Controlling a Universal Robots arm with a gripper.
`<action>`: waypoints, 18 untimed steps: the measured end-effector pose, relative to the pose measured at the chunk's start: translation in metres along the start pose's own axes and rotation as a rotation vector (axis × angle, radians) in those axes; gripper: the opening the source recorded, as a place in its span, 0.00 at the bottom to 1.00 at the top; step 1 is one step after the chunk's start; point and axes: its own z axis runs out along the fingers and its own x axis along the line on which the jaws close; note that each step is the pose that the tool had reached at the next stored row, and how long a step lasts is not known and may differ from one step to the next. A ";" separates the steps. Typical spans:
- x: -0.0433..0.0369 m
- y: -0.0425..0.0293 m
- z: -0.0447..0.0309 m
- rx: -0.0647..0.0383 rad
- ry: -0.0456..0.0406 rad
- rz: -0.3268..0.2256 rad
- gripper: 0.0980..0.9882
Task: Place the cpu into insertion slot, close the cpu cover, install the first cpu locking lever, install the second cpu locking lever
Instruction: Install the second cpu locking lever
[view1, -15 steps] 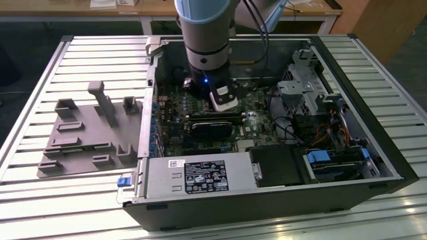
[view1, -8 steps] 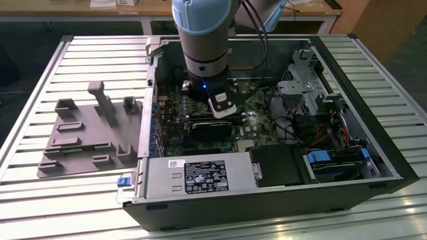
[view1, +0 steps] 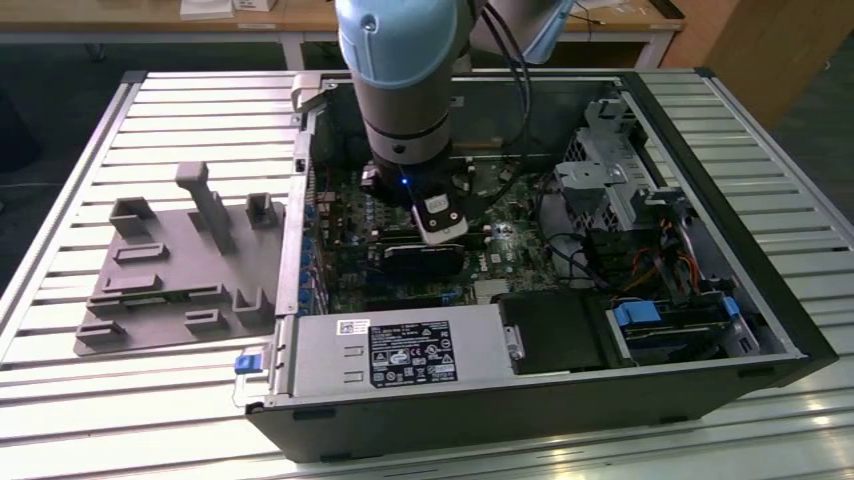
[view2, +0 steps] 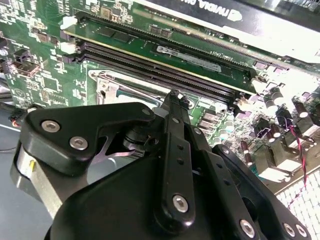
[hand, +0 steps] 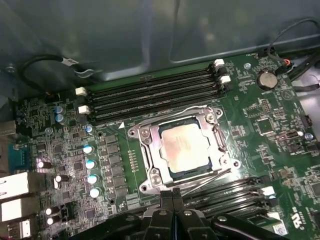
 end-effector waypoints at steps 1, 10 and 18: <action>0.0008 -0.0007 0.0012 -0.002 0.0005 0.000 0.00; 0.0118 -0.0068 0.0107 -0.016 0.0041 0.002 0.00; 0.0138 -0.0094 0.0170 -0.032 0.0085 0.004 0.00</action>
